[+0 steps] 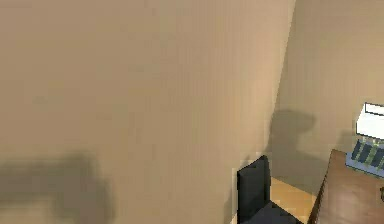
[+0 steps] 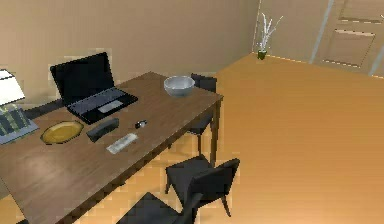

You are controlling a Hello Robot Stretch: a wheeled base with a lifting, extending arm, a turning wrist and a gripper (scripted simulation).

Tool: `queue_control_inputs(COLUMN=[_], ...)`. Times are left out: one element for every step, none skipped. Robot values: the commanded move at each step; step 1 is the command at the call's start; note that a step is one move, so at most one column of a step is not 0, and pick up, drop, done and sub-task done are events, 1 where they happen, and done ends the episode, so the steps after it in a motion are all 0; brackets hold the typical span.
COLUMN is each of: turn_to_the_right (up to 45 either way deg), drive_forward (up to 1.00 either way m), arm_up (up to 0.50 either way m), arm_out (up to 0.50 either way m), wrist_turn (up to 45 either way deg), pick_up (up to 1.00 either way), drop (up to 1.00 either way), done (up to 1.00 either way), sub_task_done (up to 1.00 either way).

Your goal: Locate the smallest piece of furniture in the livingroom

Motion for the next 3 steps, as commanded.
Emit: queue_control_inputs(turn_to_the_right=[0.0, 45.0, 0.0], drive_forward=[0.10, 0.00, 0.00], arm_up=[0.00, 0.00, 0.00], arm_out=[0.00, 0.00, 0.00], wrist_turn=[0.0, 0.0, 0.0], pick_up=[0.00, 0.00, 0.00], drop=[0.00, 0.00, 0.00], done=[0.00, 0.00, 1.00], sub_task_done=[0.00, 0.00, 0.00])
